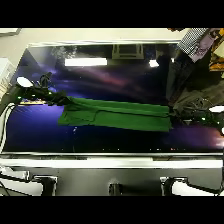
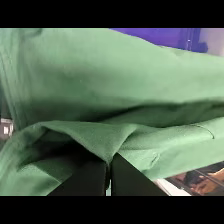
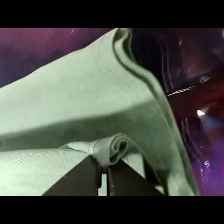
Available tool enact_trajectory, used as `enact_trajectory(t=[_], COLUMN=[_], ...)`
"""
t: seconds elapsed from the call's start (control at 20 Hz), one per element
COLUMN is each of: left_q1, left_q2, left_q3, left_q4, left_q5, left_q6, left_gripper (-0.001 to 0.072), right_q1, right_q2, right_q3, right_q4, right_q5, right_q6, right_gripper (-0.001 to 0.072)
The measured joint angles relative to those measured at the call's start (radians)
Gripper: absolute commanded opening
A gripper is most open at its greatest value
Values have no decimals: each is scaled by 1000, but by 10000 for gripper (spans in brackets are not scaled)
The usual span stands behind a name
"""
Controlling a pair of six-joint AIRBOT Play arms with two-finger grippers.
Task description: Fold the clothes and pants, and hang the long-sleeved shirts on hangers.
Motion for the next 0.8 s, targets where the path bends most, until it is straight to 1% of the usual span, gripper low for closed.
enact_trajectory(t=[0.05,0.1,0.15,0.2,0.25,0.3,0.35,0.4,0.45,0.5,0.55,0.65,0.8], left_q1=[-6,-11,-14,-16,-17,-16,-15,-13,-10,-7,-6,-5,-4], left_q2=[-19,-35,-46,-54,-60,-63,-64,-65,-64,-61,-56,-42,-11], left_q3=[8,14,18,22,29,41,58,82,109,140,170,225,273], left_q4=[0,0,2,2,2,3,2,2,2,4,10,27,44], left_q5=[3,5,5,6,7,5,0,-16,-35,-50,-67,-101,-127], left_q6=[0,0,0,0,-1,-1,-3,-4,-4,-5,-5,-10,-23], left_gripper=[22,60,144,226,311,335,336,336,337,353,443,455,455], right_q1=[0,0,0,0,0,-1,-1,-1,-1,-1,-1,-1,-1], right_q2=[-15,-26,-35,-40,-43,-43,-41,-36,-27,-20,-13,-12,-45], right_q3=[4,8,11,18,32,53,82,113,146,174,198,226,245], right_q4=[4,8,12,16,19,18,5,-19,-53,-95,-142,-206,-227], right_q5=[-5,-9,-16,-16,2,27,57,88,117,139,156,184,216], right_q6=[0,0,0,7,16,27,39,52,69,84,99,114,104], right_gripper=[127,249,374,427,428,454,536,564,608,627,663,667,670])
